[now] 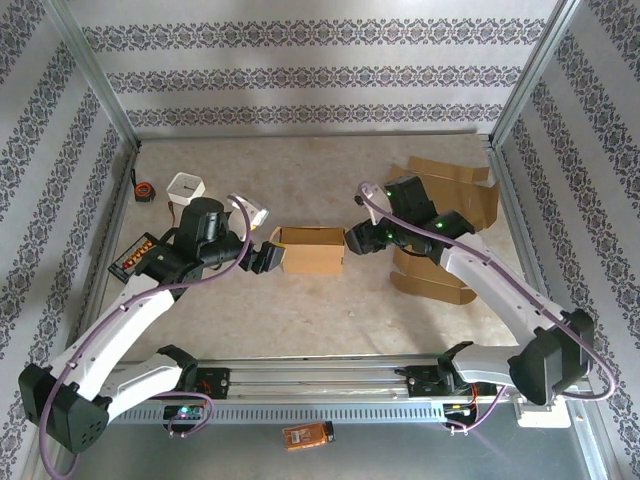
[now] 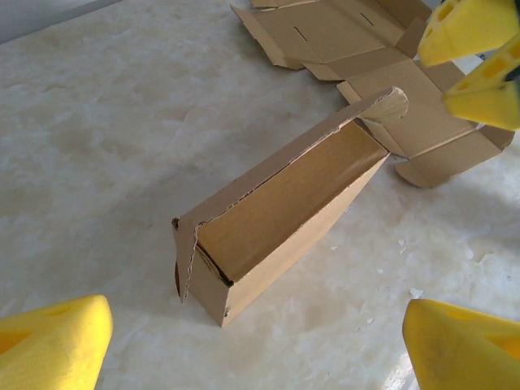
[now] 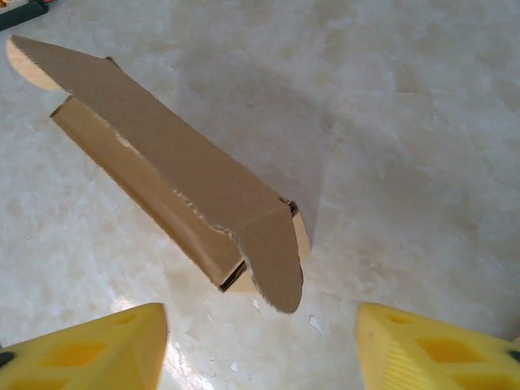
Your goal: Fold the paper box
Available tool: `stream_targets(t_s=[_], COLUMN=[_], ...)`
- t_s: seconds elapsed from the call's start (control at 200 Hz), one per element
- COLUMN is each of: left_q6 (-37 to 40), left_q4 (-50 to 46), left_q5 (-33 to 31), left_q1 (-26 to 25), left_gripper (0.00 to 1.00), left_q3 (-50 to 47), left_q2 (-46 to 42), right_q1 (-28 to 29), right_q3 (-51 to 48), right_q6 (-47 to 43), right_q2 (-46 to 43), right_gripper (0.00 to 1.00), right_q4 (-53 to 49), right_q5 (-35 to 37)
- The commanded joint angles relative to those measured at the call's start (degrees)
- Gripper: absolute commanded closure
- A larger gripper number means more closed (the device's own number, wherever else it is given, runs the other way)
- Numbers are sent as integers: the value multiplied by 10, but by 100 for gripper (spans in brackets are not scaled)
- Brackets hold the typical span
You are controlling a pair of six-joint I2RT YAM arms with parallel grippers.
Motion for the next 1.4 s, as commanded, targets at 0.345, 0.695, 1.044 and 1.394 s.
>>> stream_targets(t_s=[0.345, 0.695, 1.044, 1.394], left_q6=[-48, -63, -45, -45], left_q4=[-3, -28, -141, -168], left_q5=[-41, -68, -12, 33], left_q1=[-4, -4, 8, 12], left_gripper=[5, 6, 17, 31], left_q3=[33, 53, 156, 150], left_q2=[2, 35, 156, 177], right_q1=[18, 23, 20, 18], right_q3=[12, 23, 31, 35], right_q6=[-43, -51, -55, -55], right_q2=[40, 50, 50, 56], right_gripper=[60, 85, 92, 91], right_q4=[21, 16, 9, 5], right_q5=[27, 30, 19, 19])
